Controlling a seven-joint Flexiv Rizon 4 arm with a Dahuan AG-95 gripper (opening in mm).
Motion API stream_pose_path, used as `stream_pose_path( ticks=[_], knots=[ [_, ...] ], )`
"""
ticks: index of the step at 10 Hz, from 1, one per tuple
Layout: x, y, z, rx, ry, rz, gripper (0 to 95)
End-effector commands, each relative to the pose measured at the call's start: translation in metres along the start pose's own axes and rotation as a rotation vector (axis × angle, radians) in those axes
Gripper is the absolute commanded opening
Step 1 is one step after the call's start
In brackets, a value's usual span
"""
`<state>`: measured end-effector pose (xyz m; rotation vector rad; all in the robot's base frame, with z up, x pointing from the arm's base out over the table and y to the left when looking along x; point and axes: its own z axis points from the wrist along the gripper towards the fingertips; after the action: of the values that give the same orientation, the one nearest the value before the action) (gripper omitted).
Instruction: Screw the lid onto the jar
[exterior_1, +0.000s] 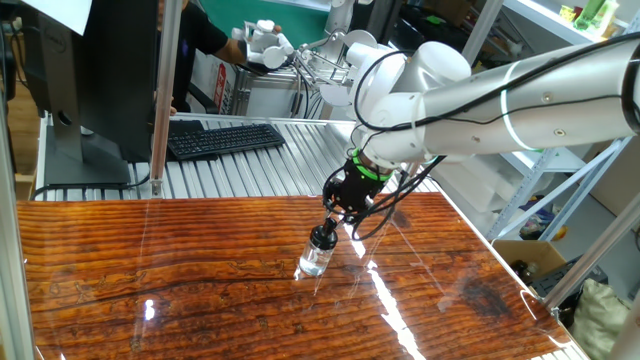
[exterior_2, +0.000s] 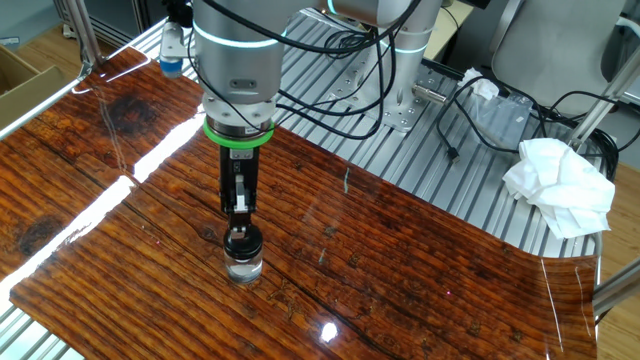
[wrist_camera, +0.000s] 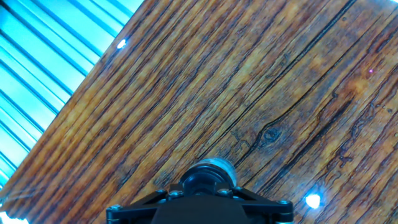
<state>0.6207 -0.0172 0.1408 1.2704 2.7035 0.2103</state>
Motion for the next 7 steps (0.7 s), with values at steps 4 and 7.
stream_pose_path(
  ticks=[4,7],
  knots=[
    [0.0009,-0.0007,0.0266,0.025,-0.012,-0.024,0.0],
    [0.0006,-0.0003,0.0295,0.049,-0.015,-0.031,0.0]
  ],
)
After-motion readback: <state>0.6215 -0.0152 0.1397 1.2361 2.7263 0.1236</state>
